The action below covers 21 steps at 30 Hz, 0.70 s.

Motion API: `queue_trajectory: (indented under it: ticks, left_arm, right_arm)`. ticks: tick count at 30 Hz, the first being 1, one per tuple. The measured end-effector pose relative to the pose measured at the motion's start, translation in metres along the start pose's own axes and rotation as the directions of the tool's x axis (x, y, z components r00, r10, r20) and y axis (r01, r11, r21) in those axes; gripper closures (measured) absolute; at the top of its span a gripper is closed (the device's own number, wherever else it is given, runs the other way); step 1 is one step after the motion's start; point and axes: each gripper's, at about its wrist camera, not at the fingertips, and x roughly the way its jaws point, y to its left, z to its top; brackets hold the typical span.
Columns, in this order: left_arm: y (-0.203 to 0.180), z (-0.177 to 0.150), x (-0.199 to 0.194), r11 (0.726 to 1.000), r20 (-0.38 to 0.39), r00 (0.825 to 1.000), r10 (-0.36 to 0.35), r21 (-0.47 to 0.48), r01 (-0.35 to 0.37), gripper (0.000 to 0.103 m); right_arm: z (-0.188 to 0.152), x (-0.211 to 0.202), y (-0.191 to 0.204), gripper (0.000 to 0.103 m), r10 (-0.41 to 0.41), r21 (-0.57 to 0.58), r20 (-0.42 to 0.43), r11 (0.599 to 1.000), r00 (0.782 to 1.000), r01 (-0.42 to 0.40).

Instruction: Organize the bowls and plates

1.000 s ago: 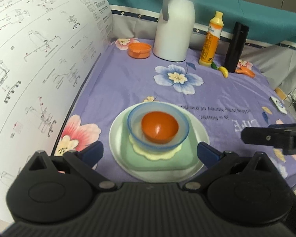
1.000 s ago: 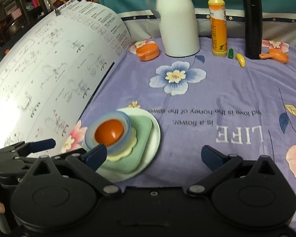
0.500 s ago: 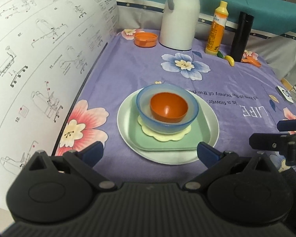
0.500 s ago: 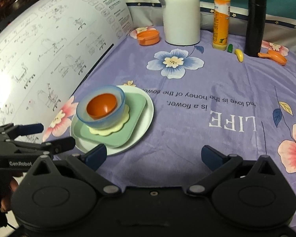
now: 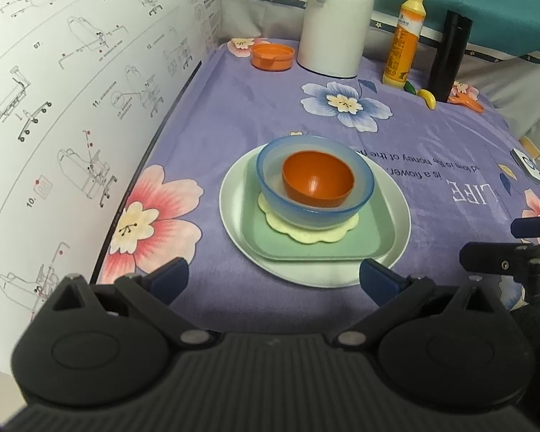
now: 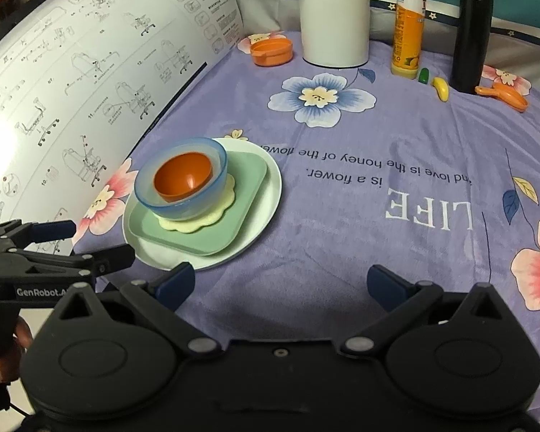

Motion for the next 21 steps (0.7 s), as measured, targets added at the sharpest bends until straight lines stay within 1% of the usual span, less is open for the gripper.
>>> queue_trajectory:
  ticks: [21]
  left_arm:
    - [-0.0055, 0.0049, 0.0015, 0.999, -0.006, 1.0, 0.027, 0.041, -0.027, 0.0]
  right_arm:
    - [0.0003, 0.0047, -0.0038, 0.0, -0.017, 0.042, -0.013, 0.999, 1.0, 0.018]
